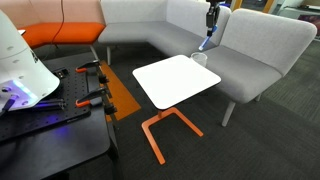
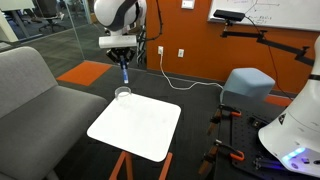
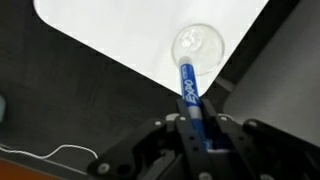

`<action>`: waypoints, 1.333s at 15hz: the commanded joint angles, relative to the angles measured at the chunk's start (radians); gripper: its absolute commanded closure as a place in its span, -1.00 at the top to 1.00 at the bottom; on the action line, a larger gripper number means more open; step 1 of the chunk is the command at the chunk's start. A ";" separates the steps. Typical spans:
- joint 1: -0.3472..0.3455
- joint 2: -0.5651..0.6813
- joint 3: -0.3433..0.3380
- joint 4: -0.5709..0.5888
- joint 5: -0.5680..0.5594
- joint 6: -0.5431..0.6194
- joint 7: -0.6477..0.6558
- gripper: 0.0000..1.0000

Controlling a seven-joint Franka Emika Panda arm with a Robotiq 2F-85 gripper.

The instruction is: Take the blue marker out of the glass and put it on the table

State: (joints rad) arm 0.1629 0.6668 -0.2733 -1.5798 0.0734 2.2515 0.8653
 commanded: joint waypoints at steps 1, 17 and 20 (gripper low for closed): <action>-0.080 -0.059 0.053 -0.087 0.054 -0.096 0.012 -0.90; -0.405 0.224 0.266 -0.196 0.751 -0.062 -0.524 -0.90; -0.416 0.273 0.260 -0.163 0.778 -0.081 -0.529 -0.90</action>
State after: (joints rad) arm -0.2316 0.9086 -0.0194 -1.7870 0.8148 2.2127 0.3545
